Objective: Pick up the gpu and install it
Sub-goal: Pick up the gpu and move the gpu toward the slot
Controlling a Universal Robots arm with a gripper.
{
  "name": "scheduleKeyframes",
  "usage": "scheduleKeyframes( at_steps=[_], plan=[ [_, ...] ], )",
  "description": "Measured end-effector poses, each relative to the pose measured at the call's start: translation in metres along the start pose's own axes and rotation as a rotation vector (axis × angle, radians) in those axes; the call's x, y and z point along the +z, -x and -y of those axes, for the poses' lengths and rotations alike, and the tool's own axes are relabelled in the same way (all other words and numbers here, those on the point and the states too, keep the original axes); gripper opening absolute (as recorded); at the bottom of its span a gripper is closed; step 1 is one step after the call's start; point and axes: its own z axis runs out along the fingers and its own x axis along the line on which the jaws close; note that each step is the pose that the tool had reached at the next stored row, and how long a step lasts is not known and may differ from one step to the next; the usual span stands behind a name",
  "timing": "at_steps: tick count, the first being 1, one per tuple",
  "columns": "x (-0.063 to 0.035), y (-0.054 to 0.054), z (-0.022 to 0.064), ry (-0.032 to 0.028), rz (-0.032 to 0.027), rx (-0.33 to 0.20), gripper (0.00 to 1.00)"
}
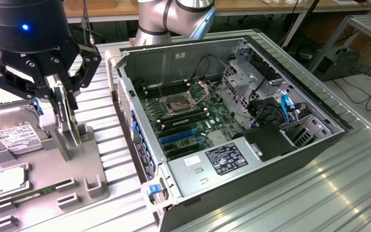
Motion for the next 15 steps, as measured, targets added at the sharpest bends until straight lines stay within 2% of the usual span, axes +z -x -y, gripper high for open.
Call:
scheduleKeyframes(
  at_steps=[6,15],
  plan=[
    [-0.0078,0.000,-0.0001,0.0000,0.0000,0.000,0.28],
    [-0.0251,0.001,-0.0004,0.0000,0.0001,0.000,0.28]
  ],
)
